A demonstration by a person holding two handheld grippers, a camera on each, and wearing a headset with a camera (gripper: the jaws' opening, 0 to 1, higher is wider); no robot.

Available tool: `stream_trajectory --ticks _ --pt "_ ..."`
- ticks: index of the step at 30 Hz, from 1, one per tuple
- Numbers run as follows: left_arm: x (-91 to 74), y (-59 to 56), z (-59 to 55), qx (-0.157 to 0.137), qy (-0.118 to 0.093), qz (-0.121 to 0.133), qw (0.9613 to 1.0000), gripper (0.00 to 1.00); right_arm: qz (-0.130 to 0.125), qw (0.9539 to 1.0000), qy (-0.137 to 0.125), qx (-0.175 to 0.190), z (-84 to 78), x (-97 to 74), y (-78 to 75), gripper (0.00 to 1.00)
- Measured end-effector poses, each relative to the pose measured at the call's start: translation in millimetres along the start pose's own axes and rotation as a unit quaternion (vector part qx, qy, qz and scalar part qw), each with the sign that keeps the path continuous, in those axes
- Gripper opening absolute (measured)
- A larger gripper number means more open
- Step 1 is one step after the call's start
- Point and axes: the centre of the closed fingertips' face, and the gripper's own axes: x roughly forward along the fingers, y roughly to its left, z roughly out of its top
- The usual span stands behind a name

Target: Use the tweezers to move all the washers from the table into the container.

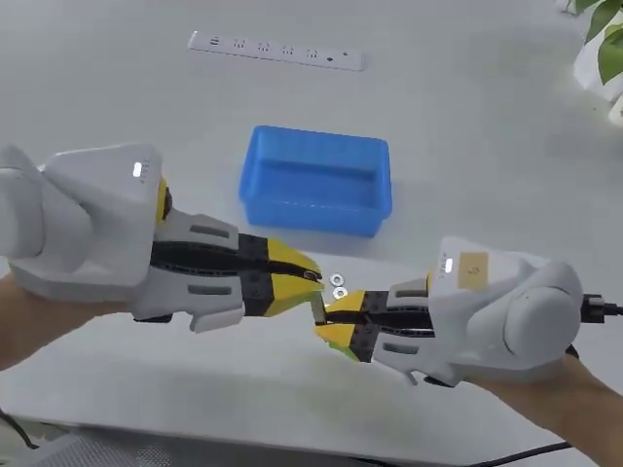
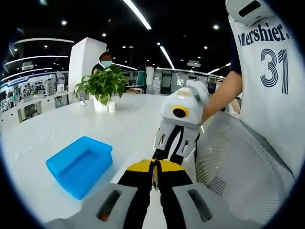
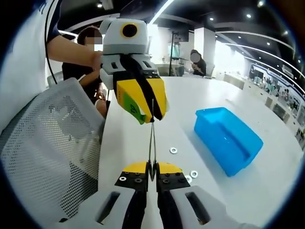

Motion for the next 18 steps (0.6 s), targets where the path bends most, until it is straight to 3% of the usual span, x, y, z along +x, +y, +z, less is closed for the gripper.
stream_trajectory --ticks 13,18 --pt "-3.5 -9.0 11.4 -0.036 -0.030 -0.044 0.9979 0.08 0.047 0.9960 -0.051 0.056 12.2 -4.1 15.2 0.06" --pt "-3.4 -9.1 13.9 -0.040 -0.037 -0.048 0.9974 0.09 0.058 0.9934 -0.067 0.073 17.3 -6.4 17.3 0.06"
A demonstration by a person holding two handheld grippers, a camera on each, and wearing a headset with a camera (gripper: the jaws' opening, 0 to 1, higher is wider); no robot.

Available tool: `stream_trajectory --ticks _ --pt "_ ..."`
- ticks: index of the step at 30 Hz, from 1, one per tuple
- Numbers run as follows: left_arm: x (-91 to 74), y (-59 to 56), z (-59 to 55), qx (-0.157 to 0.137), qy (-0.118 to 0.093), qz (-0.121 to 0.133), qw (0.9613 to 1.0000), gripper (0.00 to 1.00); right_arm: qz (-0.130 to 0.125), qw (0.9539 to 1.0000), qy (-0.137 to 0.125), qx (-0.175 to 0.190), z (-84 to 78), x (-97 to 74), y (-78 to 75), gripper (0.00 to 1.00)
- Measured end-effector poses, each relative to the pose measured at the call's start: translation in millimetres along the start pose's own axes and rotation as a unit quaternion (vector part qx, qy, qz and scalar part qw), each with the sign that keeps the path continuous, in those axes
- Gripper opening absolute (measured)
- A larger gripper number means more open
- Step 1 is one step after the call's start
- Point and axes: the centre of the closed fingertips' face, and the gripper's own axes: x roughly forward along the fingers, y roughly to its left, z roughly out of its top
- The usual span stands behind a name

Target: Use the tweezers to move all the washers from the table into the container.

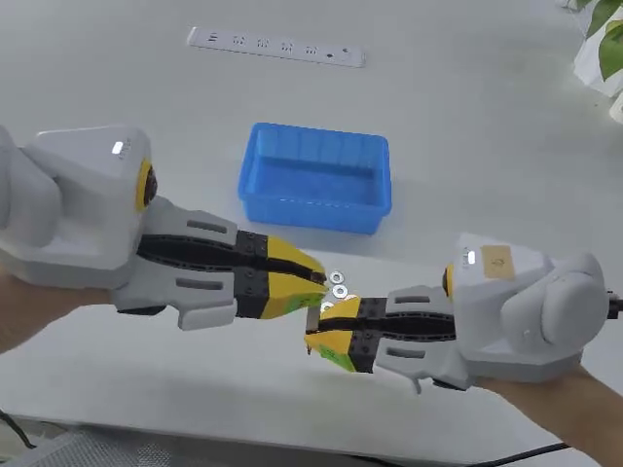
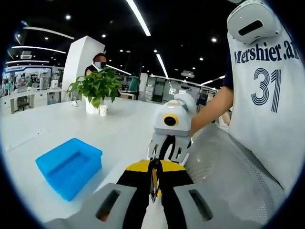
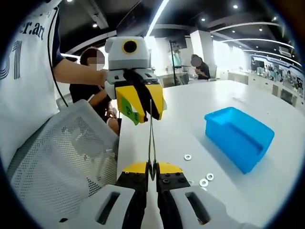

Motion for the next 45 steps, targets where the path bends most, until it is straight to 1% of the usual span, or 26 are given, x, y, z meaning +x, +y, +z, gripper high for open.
stream_trajectory --ticks 1,4,6,9,11,12,13,14,16,18,19,23,25,27,32,33,36,39,45 --pt "1.0 0.1 -0.1 0.002 0.001 0.000 1.0000 0.09 -0.003 1.0000 0.003 -0.003 -0.5 0.2 -0.6 0.06" --pt "2.6 -0.5 -1.1 0.001 0.003 -0.002 1.0000 0.07 0.002 1.0000 0.004 -0.004 -0.5 0.8 0.9 0.06" --pt "2.9 -0.8 -0.2 0.005 0.002 -0.004 1.0000 0.06 0.005 1.0000 0.002 0.001 0.0 0.7 1.7 0.06" --pt "3.0 -2.2 0.2 0.009 0.004 -0.007 0.9999 0.06 0.002 1.0000 0.000 0.002 0.2 0.0 -0.1 0.06" --pt "4.6 -4.0 -0.7 0.020 0.012 -0.008 0.9997 0.05 0.000 1.0000 0.004 -0.005 -1.3 0.1 -1.1 0.06" --pt "6.0 -4.6 -0.6 0.030 0.015 -0.007 0.9994 0.05 -0.002 0.9999 0.004 -0.009 -1.5 0.0 -2.0 0.06" --pt "6.9 -3.0 -0.4 0.047 0.019 -0.001 0.9987 0.05 -0.005 0.9999 0.007 -0.014 -2.0 -0.2 -3.8 0.06" --pt "8.3 -5.3 -0.2 0.048 0.019 -0.004 0.9987 0.05 -0.010 0.9998 0.008 -0.018 -2.1 -0.8 -5.9 0.06" --pt "11.5 -4.2 2.1 0.067 0.019 0.004 0.9976 0.05 -0.016 0.9996 0.009 -0.023 -1.5 -2.0 -9.3 0.07" --pt "14.2 -4.7 4.5 0.077 0.016 0.007 0.9969 0.04 -0.022 0.9991 0.012 -0.033 0.1 -3.9 -13.0 0.07" --pt "15.5 -3.9 6.6 0.087 0.012 0.011 0.9961 0.04 -0.023 0.9992 0.011 -0.032 1.4 -4.7 -13.9 0.07" --pt "17.2 -1.3 9.3 0.095 0.005 0.021 0.9953 0.04 -0.035 0.9988 0.007 -0.033 4.1 -7.8 -21.0 0.07" --pt "17.0 0.8 11.6 0.089 -0.005 0.025 0.9957 0.04 -0.037 0.9990 0.002 -0.026 5.6 -9.2 -23.3 0.07" --pt "16.0 2.3 12.4 0.088 -0.007 0.027 0.9957 0.04 -0.037 0.9990 0.001 -0.025 6.2 -9.5 -23.1 0.07" --pt "16.0 5.2 10.1 0.080 -0.010 0.026 0.9964 0.04 -0.042 0.9985 0.011 -0.032 3.4 -10.6 -25.0 0.07" --pt "16.3 4.9 9.5 0.077 -0.010 0.022 0.9967 0.04 -0.044 0.9984 0.013 -0.033 2.3 -11.1 -25.9 0.07" --pt "18.6 4.7 9.9 0.078 -0.012 0.017 0.9967 0.04 -0.046 0.9982 0.016 -0.036 0.8 -12.9 -26.2 0.07" --pt "22.0 5.1 11.1 0.080 -0.015 0.012 0.9966 0.04 -0.047 0.9983 0.012 -0.032 0.4 -15.0 -26.5 0.07" --pt "22.8 8.7 13.2 0.078 -0.022 0.013 0.9966 0.04 -0.056 0.9979 0.007 -0.031 0.8 -17.5 -30.3 0.10"
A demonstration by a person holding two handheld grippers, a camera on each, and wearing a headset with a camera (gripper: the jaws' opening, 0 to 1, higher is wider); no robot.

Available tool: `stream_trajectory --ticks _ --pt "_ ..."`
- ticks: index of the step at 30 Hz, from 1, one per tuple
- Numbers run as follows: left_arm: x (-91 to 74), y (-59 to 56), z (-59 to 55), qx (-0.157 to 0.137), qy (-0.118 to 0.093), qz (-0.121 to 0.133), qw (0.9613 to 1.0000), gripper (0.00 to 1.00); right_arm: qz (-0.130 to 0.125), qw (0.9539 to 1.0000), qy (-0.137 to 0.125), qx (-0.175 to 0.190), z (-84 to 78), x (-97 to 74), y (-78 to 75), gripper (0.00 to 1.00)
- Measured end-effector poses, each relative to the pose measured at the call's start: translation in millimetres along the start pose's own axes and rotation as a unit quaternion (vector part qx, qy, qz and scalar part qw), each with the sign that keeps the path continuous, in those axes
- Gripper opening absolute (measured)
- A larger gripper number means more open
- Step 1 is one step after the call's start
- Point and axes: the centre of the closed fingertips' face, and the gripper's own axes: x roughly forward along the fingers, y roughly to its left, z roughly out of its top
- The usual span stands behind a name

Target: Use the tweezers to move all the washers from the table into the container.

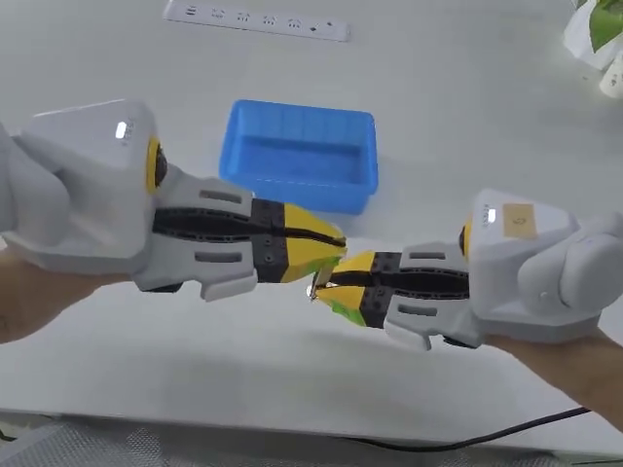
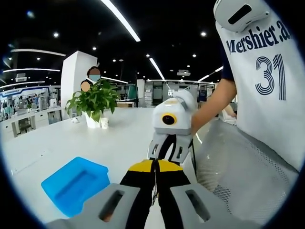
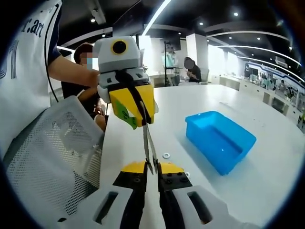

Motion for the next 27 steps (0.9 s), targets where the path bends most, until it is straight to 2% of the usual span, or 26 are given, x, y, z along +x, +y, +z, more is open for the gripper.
stream_trajectory --ticks 4,5,7,10,12,14,20,27 --pt "-1.2 4.0 2.4 -0.009 -0.010 0.003 0.9999 0.04 -0.001 1.0000 0.002 0.004 -0.5 1.1 -0.2 0.10" --pt "-1.1 4.0 3.7 -0.019 -0.018 0.001 0.9997 0.04 -0.001 1.0000 0.002 0.005 -0.4 1.6 -0.3 0.13" --pt "0.3 3.5 2.9 -0.020 -0.019 0.000 0.9996 0.04 -0.007 1.0000 0.001 0.006 1.0 2.4 -2.6 0.17" --pt "4.2 2.6 1.9 -0.022 -0.019 -0.005 0.9996 0.04 -0.003 1.0000 0.003 0.001 1.1 3.3 -1.9 0.17" --pt "7.6 1.8 2.1 -0.025 -0.021 -0.011 0.9994 0.04 0.001 1.0000 0.003 -0.007 1.4 3.3 -0.4 0.14" --pt "10.5 1.9 2.2 -0.025 -0.020 -0.016 0.9994 0.04 0.002 0.9999 0.005 -0.011 0.3 2.8 0.1 0.12" --pt "13.9 2.5 2.8 -0.017 -0.016 -0.023 0.9995 0.04 -0.017 0.9995 0.011 -0.026 -2.6 -1.2 -7.9 0.12" --pt "20.9 7.7 -5.7 -0.014 -0.012 -0.025 0.9995 0.04 -0.027 0.9972 0.036 -0.059 -12.0 3.1 -15.8 0.12"
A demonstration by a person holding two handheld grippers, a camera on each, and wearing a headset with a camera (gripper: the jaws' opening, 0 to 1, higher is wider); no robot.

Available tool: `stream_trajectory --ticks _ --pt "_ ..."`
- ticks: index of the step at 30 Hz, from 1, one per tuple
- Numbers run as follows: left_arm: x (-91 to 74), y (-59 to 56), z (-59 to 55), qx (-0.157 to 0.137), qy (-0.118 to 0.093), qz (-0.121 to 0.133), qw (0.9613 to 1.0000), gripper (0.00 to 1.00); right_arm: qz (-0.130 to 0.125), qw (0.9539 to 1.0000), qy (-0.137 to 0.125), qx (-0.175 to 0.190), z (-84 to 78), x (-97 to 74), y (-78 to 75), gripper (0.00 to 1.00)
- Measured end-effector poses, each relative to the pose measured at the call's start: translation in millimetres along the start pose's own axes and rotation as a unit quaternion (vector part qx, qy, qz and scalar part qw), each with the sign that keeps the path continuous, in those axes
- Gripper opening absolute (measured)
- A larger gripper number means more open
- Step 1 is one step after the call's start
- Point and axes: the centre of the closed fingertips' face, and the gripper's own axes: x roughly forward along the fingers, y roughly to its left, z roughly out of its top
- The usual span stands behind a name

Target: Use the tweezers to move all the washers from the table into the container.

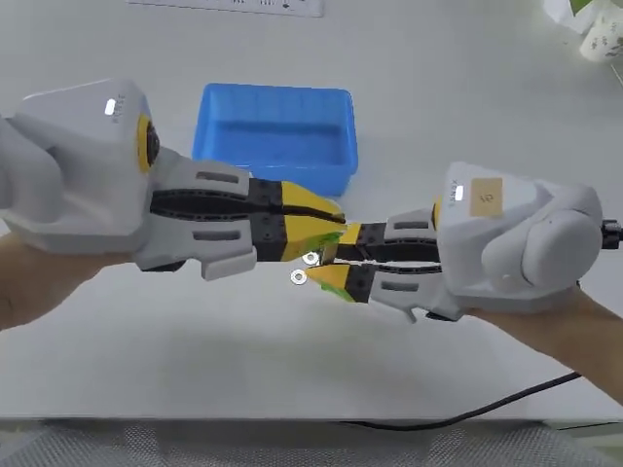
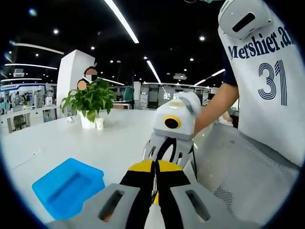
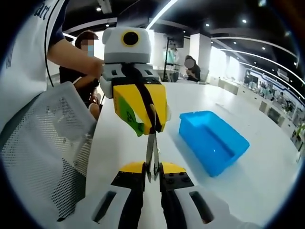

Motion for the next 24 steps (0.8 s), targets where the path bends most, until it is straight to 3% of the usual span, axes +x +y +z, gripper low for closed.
stream_trajectory --ticks 8,24 --pt "4.2 8.1 -2.7 -0.006 0.001 0.005 1.0000 0.04 -0.019 0.9997 0.010 -0.008 -6.4 0.1 -12.7 0.12" --pt "2.0 11.6 -14.9 -0.004 0.023 0.009 0.9997 0.04 -0.006 0.9998 0.018 0.002 -14.8 11.4 -13.2 0.12"
